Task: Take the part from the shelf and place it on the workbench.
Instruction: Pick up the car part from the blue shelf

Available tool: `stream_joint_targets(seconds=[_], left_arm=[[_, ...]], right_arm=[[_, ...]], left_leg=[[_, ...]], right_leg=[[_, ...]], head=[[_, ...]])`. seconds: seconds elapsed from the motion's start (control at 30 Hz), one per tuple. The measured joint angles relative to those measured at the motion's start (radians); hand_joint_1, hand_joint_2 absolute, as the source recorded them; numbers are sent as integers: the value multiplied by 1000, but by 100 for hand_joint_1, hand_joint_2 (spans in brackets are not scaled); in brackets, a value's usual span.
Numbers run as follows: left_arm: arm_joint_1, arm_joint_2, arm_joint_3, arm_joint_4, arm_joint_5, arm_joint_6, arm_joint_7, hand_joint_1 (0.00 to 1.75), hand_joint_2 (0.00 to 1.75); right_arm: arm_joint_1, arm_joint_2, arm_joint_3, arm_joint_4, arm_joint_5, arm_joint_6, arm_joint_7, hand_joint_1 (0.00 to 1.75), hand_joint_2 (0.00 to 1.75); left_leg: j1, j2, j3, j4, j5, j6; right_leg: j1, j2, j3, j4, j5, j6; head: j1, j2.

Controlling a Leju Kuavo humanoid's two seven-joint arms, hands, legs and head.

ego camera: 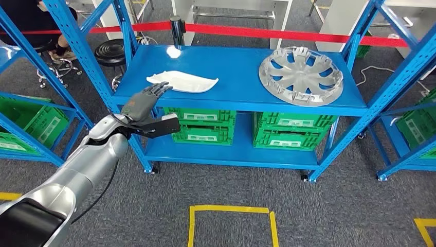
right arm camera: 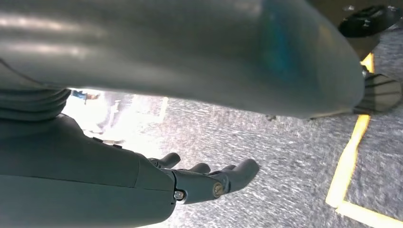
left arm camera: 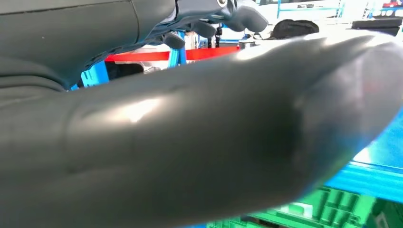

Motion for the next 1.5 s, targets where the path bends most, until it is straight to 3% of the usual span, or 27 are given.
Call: stream_joint_targets(seconds=[0.07, 0.1, 0.17, 0.2, 0.23, 0.3, 0.33, 0.4, 0.47, 0.53, 0.63, 0.7, 0.73, 0.77, 0.83, 0.87, 0.9, 1.03, 1.1, 1.17, 1.2, 1.23, 1.27, 1.3, 1.37, 1.4, 1.5], left_arm=[[10, -7, -12, -43, 15, -5, -15, 0, 0], [15, -10, -17, -64, 21, -7, -20, 0, 0], [25, -13, -23, -77, 23, -8, -20, 0, 0], [30, -14, -26, -83, 24, -9, -20, 0, 0], [33, -15, -28, -88, 26, -9, -20, 0, 0], [35, -19, -32, -100, 28, -10, -20, 0, 0], [36, -22, -35, -105, 28, -10, -20, 0, 0], [39, -27, -43, -112, 26, -10, -18, 0, 0], [45, -30, -49, -124, 25, -12, -17, 0, 0], [48, -31, -54, -142, 29, -23, -21, 0, 0], [61, -26, -66, -172, 40, -42, -26, 0, 0], [79, -23, -75, -189, 43, -48, -27, 0, 0], [85, -21, -78, -196, 43, -49, -28, 0, 0], [89, -20, -81, -202, 43, -50, -28, 0, 0], [90, -16, -86, -216, 44, -53, -28, 0, 0], [91, -15, -89, -223, 45, -56, -28, 0, 0], [92, -15, -91, -232, 46, -59, -28, 0, 0], [98, -18, -100, -261, 48, -65, -26, 0, 0], [98, -20, -104, -270, 49, -67, -26, 0, 0], [102, -22, -109, -274, 50, -71, -25, 0, 0], [107, -23, -113, -273, 50, -74, -25, 0, 0], [111, -24, -117, -273, 50, -77, -25, 0, 0], [115, -26, -121, -272, 50, -80, -25, 0, 0], [118, -28, -125, -271, 50, -81, -25, 0, 0], [120, -32, -133, -269, 50, -82, -27, 0, 0], [120, -34, -137, -268, 50, -82, -28, 0, 0], [123, -37, -146, -267, 51, -82, -29, 0, 0]], right_arm=[[-4, 0, 0, 0, 4, 0, -2, 0, 0], [-5, 0, 0, 0, 5, 0, -3, 0, 0], [-6, 0, 0, 0, 6, 0, -4, 0, 0], [-5, 0, 0, 0, 6, 0, -4, 0, 0], [-4, 0, 0, 0, 6, 0, -4, 0, 0], [0, -1, -1, 0, 6, -1, -4, 0, 0], [1, -2, -1, 1, 5, -1, -4, 0, 0], [0, -3, -4, 2, 3, -2, -4, 0, 0], [-2, -2, -6, 2, 2, -1, -4, 0, 0], [0, -1, -7, 2, 2, 0, -5, 0, 0], [-1, -2, -9, 2, 2, 10, -15, 0, 0], [-2, -2, -9, 2, 2, 18, -21, 0, 0], [-1, -2, -9, 2, 2, 21, -22, 0, 0], [0, -1, -9, 2, 1, 25, -24, 0, 0], [1, -1, -9, 2, -1, 36, -31, 0, 0], [1, -1, -10, 2, -2, 42, -35, 0, 0], [-1, -1, -11, 3, -4, 47, -37, 0, 0], [-4, -2, -15, 2, -6, 54, -40, 0, 0], [-5, -3, -16, 2, -6, 54, -40, 0, 0], [-5, -3, -16, 3, -6, 55, -39, 0, 0], [-4, -3, -16, 3, -6, 55, -39, 0, 0], [-3, -3, -16, 3, -6, 55, -39, 0, 0], [-2, -3, -16, 3, -5, 56, -39, 0, 0], [-1, -4, -16, 3, -5, 56, -39, 0, 0], [-2, -4, -16, 3, -4, 57, -39, 0, 0], [-3, -4, -16, 3, -4, 57, -40, 0, 0], [-5, -4, -16, 3, -4, 58, -39, 0, 0]], left_leg=[[-1, -2, 25, -31, -7, 29], [-2, -4, 35, -34, -12, 40], [-5, -5, 49, -34, -27, 44], [-7, -5, 60, -34, -35, 44], [-9, -6, 72, -33, -45, 44], [-11, -6, 95, -34, -65, 42], [-12, -7, 105, -33, -74, 38], [-15, -9, 112, -32, -85, 27], [-17, -10, 118, -29, -89, 16], [-17, -9, 101, 16, -93, 6], [-10, -5, -10, 192, -145, -10], [-6, -4, -71, 256, -173, -17], [-4, -3, -76, 237, -154, -18], [-4, -3, -64, 184, -110, -17], [-5, -2, -18, 41, -16, -11], [-6, -1, 0, -8, 3, -6], [-8, -1, 9, -32, 9, 1], [-5, -3, 22, -39, 9, 27], [-2, -2, 29, -43, 4, 37], [-3, -2, 33, -42, -4, 41], [-3, -2, 36, -41, -9, 42], [-3, -2, 40, -39, -14, 41], [-3, -3, 46, -37, -20, 39], [-2, -4, 52, -34, -26, 36], [-5, -6, 59, -27, -39, 26], [-6, -7, 60, -26, -43, 21], [-8, -7, 64, -28, -51, 3]], right_leg=[[1, -3, -44, 90, -31, 20], [1, -4, -86, 162, -55, 26], [2, -4, -169, 268, -94, 29], [2, -4, -193, 279, -90, 28], [4, -4, -197, 253, -61, 26], [9, -5, -167, 120, 43, 14], [14, -6, -151, 56, 77, 7], [21, -7, -133, -7, 105, -5], [20, -7, -122, -12, 103, -13], [15, -8, -103, -17, 102, -24], [11, -7, -80, -21, 87, -36], [10, -4, -65, -21, 73, -36], [10, -2, -56, -21, 66, -34], [9, -2, -45, -21, 58, -32], [10, -1, -28, -20, 43, -25], [12, 0, -24, -19, 37, -20], [13, 0, -23, -18, 31, -14], [12, -2, -26, 3, 5, 11], [9, -3, -76, 98, -39, 20], [6, -3, -162, 235, -84, 26], [5, -3, -193, 276, -86, 28], [5, -3, -206, 276, -67, 29], [4, -4, -196, 235, -30, 29], [3, -4, -170, 165, 17, 28], [4, -6, -117, 40, 72, 22], [5, -6, -104, 11, 78, 17], [7, -3, -95, 0, 71, -2]], head=[[3, 0], [5, 0], [6, 0], [6, 0], [6, 0], [6, 0], [7, 0], [7, 0], [7, 0], [5, 0], [1, 0], [1, 0], [1, 0], [1, 0], [1, 0], [1, 0], [1, 0], [2, 0], [6, 0], [8, 0], [8, 0], [8, 0], [8, 0], [9, 0], [9, 0], [8, 0], [8, 0]])
